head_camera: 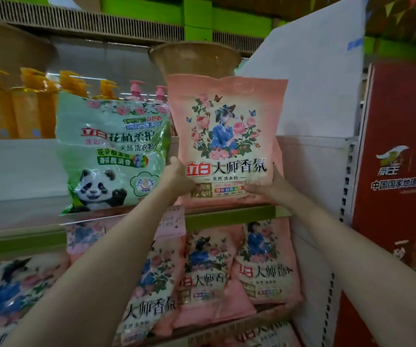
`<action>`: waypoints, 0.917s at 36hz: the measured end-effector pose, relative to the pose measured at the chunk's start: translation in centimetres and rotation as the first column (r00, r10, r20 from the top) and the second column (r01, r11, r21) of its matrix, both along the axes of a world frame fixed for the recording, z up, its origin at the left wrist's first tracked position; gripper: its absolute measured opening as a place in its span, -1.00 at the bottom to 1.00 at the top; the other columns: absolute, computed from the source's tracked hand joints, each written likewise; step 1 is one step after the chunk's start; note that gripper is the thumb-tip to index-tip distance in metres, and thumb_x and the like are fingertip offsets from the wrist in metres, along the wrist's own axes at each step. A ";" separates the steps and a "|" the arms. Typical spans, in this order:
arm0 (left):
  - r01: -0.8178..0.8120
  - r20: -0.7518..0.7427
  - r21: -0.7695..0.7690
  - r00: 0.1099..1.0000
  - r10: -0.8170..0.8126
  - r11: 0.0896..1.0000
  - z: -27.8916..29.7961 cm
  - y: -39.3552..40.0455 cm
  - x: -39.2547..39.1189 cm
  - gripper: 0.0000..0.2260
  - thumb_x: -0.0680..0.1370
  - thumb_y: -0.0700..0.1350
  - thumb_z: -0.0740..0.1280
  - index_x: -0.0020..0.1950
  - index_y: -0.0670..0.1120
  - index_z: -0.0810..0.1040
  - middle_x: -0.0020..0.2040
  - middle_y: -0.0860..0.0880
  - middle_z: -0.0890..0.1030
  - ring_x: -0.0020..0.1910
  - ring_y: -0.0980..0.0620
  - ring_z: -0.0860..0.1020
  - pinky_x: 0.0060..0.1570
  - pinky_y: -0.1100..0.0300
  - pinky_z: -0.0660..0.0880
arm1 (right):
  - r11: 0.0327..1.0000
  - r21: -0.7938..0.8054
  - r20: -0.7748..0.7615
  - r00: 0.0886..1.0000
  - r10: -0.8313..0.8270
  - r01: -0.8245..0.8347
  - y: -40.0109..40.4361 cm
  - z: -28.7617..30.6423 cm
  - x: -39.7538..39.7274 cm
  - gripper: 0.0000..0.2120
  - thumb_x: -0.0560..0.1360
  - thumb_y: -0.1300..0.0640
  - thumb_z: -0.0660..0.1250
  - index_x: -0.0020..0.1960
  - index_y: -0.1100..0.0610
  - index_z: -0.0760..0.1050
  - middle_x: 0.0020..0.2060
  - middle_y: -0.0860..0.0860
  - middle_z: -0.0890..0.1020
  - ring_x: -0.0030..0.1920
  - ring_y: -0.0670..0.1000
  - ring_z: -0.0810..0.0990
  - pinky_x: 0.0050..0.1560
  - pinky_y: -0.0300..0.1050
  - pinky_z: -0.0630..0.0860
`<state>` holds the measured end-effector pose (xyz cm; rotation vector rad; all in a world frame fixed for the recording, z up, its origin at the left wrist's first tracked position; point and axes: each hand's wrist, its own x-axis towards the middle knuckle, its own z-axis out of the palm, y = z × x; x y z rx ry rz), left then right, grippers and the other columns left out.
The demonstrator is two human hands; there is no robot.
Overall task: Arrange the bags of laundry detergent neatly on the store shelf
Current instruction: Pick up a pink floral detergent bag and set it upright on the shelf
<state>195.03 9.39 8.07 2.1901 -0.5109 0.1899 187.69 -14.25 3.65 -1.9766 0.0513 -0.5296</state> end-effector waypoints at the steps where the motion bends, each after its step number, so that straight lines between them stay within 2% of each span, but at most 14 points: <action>1: -0.005 0.000 0.012 1.000 0.005 1.000 0.0 0.0 0.1 -0.46 0.46 -0.29 0.40 0.33 -0.22 0.18 0.06 -0.09 0.47 -0.13 0.05 0.45 -0.38 0.28 0.41 | 1.000 -0.005 0.012 1.000 -0.004 0.004 0.4 0.1 -0.3 0.14 -0.03 -0.32 0.58 0.42 -0.18 0.11 0.28 -0.09 0.52 0.24 0.02 0.53 0.34 0.21 0.37; 3: -0.016 -0.004 0.032 1.000 0.016 0.999 0.1 0.0 0.4 -0.46 0.46 -0.29 0.40 0.33 -0.23 0.20 0.02 -0.08 0.46 -0.17 0.07 0.46 -0.41 0.29 0.40 | 1.000 -0.018 0.022 1.000 -0.012 0.012 0.8 0.0 -0.5 0.12 -0.03 -0.37 0.55 0.41 -0.17 0.14 0.26 -0.11 0.53 0.23 0.01 0.53 0.33 0.22 0.37; 5: -0.024 -0.005 0.066 1.000 0.025 0.998 0.2 -0.1 0.7 -0.46 0.45 -0.25 0.42 0.32 -0.23 0.22 0.01 -0.08 0.45 -0.10 0.03 0.47 -0.33 0.28 0.43 | 0.999 -0.036 0.026 1.000 -0.002 0.003 1.0 0.0 -0.7 0.10 -0.02 -0.39 0.54 0.40 -0.16 0.16 0.24 -0.13 0.54 0.22 0.00 0.54 0.33 0.23 0.37; 9: -0.026 -0.019 0.120 0.999 0.028 0.993 0.5 0.0 1.4 -0.46 0.43 -0.19 0.45 0.30 -0.24 0.26 0.04 -0.09 0.47 -0.05 0.00 0.47 -0.22 0.25 0.45 | 0.999 -0.049 0.030 0.999 -0.014 0.016 1.9 0.6 -1.3 -0.03 0.10 -0.22 0.52 0.41 -0.08 0.20 0.15 -0.17 0.56 0.19 -0.02 0.54 0.35 0.18 0.36; 14: 0.020 -0.093 0.174 0.996 -0.004 0.985 1.4 0.1 2.5 -0.56 0.41 -0.17 0.46 0.22 -0.21 0.39 0.07 -0.09 0.51 -0.07 0.02 0.50 -0.14 0.22 0.46 | 0.999 -0.037 -0.070 0.997 -0.031 0.029 1.4 1.8 -0.4 0.00 0.15 -0.14 0.54 0.48 -0.06 0.14 0.24 -0.06 0.53 0.25 0.04 0.49 0.41 0.12 0.28; 17: 0.056 -0.139 0.202 0.990 -0.028 0.978 1.8 0.3 3.2 -0.51 0.41 -0.15 0.46 0.28 -0.19 0.38 0.18 -0.12 0.49 0.14 -0.07 0.48 0.18 0.07 0.45 | 1.000 -0.004 -0.119 0.993 -0.004 0.003 1.0 2.4 0.6 0.22 -0.11 -0.22 0.61 0.46 -0.03 0.19 0.23 -0.02 0.57 0.23 0.08 0.52 0.40 0.13 0.32; 19: 0.079 -0.174 0.191 0.984 -0.046 0.978 1.7 0.5 3.5 -0.47 0.39 -0.14 0.47 0.30 -0.19 0.38 0.22 -0.12 0.49 0.19 -0.10 0.48 0.27 -0.01 0.43 | 1.000 -0.004 -0.148 0.989 0.007 -0.008 1.1 2.4 0.6 0.16 -0.01 -0.15 0.59 0.48 0.01 0.14 0.26 0.02 0.54 0.26 0.08 0.51 0.42 0.12 0.29; 21: 0.095 -0.205 0.154 0.977 -0.063 0.983 1.4 0.6 3.6 -0.47 0.39 -0.14 0.47 0.30 -0.20 0.40 0.21 -0.13 0.52 0.16 -0.10 0.52 0.22 0.00 0.47 | 1.000 -0.019 -0.149 0.989 -0.021 0.019 1.1 1.7 0.6 0.04 0.13 -0.10 0.54 0.49 0.02 0.12 0.29 0.02 0.52 0.28 0.07 0.48 0.43 0.11 0.27; 23: 0.106 -0.228 0.087 0.970 -0.084 0.991 0.8 0.7 3.5 -0.53 0.39 -0.14 0.47 0.24 -0.23 0.43 0.11 -0.14 0.58 0.03 -0.08 0.58 0.06 0.06 0.54 | 0.996 -0.055 -0.168 0.983 -0.074 0.065 1.1 1.2 0.5 -0.04 0.20 -0.13 0.52 0.47 0.03 0.16 0.30 0.01 0.50 0.30 0.07 0.47 0.43 0.11 0.27; 24: 0.101 -0.232 0.049 0.969 -0.087 0.994 0.3 0.7 3.2 -0.56 0.40 -0.12 0.47 0.19 -0.24 0.44 0.03 -0.14 0.60 -0.07 -0.06 0.60 -0.07 0.10 0.56 | 0.990 -0.093 -0.177 0.977 -0.118 0.103 1.2 1.2 0.3 -0.04 0.19 -0.20 0.52 0.46 0.04 0.18 0.31 0.01 0.48 0.30 0.07 0.46 0.42 0.11 0.28; 26: 0.067 -0.210 -0.035 0.975 -0.073 0.997 -1.0 1.0 2.6 -0.59 0.39 -0.08 0.48 0.11 -0.21 0.42 -0.09 -0.09 0.59 -0.24 0.02 0.59 -0.33 0.20 0.51 | 0.965 -0.188 -0.235 0.945 -0.226 0.184 1.6 1.3 0.3 0.13 0.05 -0.43 0.47 0.45 0.08 0.20 0.36 0.05 0.43 0.33 0.11 0.43 0.40 0.11 0.32; 28: 0.020 -0.116 -0.077 0.993 -0.029 0.997 -2.0 1.3 2.2 -0.62 0.37 -0.01 0.49 0.04 -0.14 0.42 -0.12 -0.06 0.60 -0.27 0.06 0.59 -0.36 0.20 0.53 | 0.897 -0.322 -0.281 0.875 -0.395 0.302 2.0 1.4 0.2 0.17 0.12 -0.48 0.39 0.48 0.17 0.11 0.44 0.14 0.30 0.40 0.19 0.32 0.40 0.13 0.31; 30: -0.034 0.013 0.028 0.999 0.033 0.999 -2.5 1.4 1.5 -0.64 0.38 0.08 0.46 -0.03 -0.12 0.43 -0.14 -0.05 0.62 -0.30 0.05 0.58 -0.27 0.13 0.60 | 0.800 -0.440 -0.264 0.793 -0.549 0.408 2.2 1.3 0.2 0.13 0.21 -0.48 0.33 0.49 0.20 0.03 0.47 0.20 0.20 0.44 0.25 0.23 0.40 0.19 0.29; 33: -0.095 0.180 0.224 0.982 0.054 0.970 -2.1 1.7 0.5 -0.61 0.44 0.06 0.40 0.05 -0.18 0.37 -0.14 -0.06 0.57 -0.27 0.01 0.60 -0.28 0.12 0.61 | 0.732 -0.459 -0.199 0.745 -0.637 0.503 3.0 2.1 0.5 0.17 0.07 -0.49 0.39 0.44 0.17 0.12 0.40 0.22 0.30 0.38 0.27 0.32 0.32 0.24 0.36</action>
